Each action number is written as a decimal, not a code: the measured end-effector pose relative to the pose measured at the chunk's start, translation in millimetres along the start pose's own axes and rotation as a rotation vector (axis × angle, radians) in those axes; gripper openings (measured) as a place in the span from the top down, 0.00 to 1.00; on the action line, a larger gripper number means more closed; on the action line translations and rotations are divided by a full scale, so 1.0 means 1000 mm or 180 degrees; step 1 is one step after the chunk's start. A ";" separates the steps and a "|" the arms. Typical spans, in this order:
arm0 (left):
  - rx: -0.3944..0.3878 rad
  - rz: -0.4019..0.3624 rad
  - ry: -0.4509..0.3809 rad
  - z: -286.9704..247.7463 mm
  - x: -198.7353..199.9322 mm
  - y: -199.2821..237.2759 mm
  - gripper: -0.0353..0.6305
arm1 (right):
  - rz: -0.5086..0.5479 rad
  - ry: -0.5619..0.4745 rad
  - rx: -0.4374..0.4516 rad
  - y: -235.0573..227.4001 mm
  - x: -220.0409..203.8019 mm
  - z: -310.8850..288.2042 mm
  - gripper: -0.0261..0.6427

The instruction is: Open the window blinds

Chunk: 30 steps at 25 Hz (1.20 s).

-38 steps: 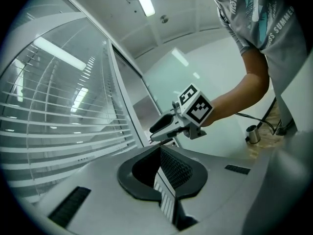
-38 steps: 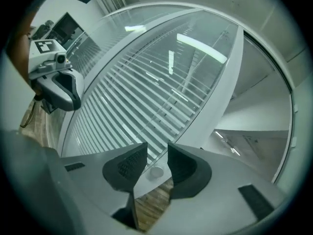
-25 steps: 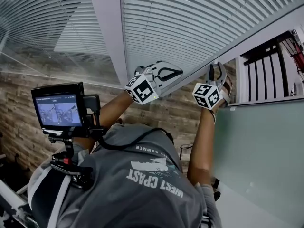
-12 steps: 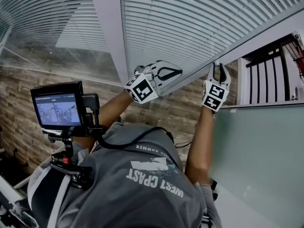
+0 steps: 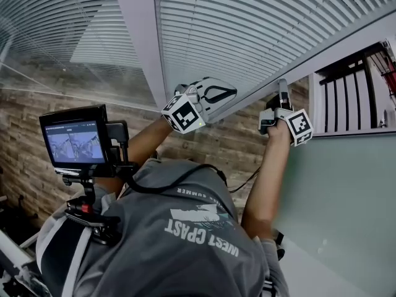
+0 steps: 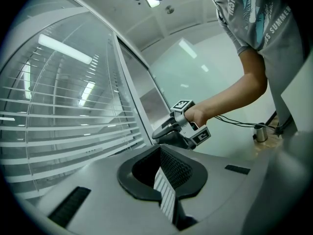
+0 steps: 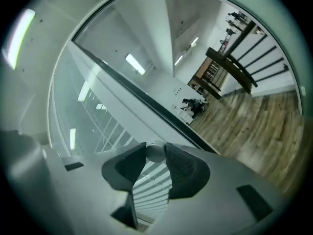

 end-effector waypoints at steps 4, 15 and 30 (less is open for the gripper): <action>-0.0023 0.0001 -0.0010 0.000 -0.001 -0.002 0.94 | 0.1857 0.0019 -0.0329 0.014 -0.003 0.005 0.68; -0.0040 0.0004 -0.0027 -0.002 0.002 -0.002 0.94 | 0.6045 -0.0095 -0.1418 0.044 -0.034 0.004 0.78; 0.0009 0.0028 -0.0036 0.000 0.001 0.001 0.94 | -0.0158 -0.0300 -0.0133 -0.003 -0.003 0.010 0.78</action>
Point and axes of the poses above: the fingertips, and each gripper's own axes: z backward along the fingers, y to its left, x out of its top, the point moved 6 cm from there along z, backward along the fingers, and after that the axes turned 10 degrees about -x, right-handed, at the moved point
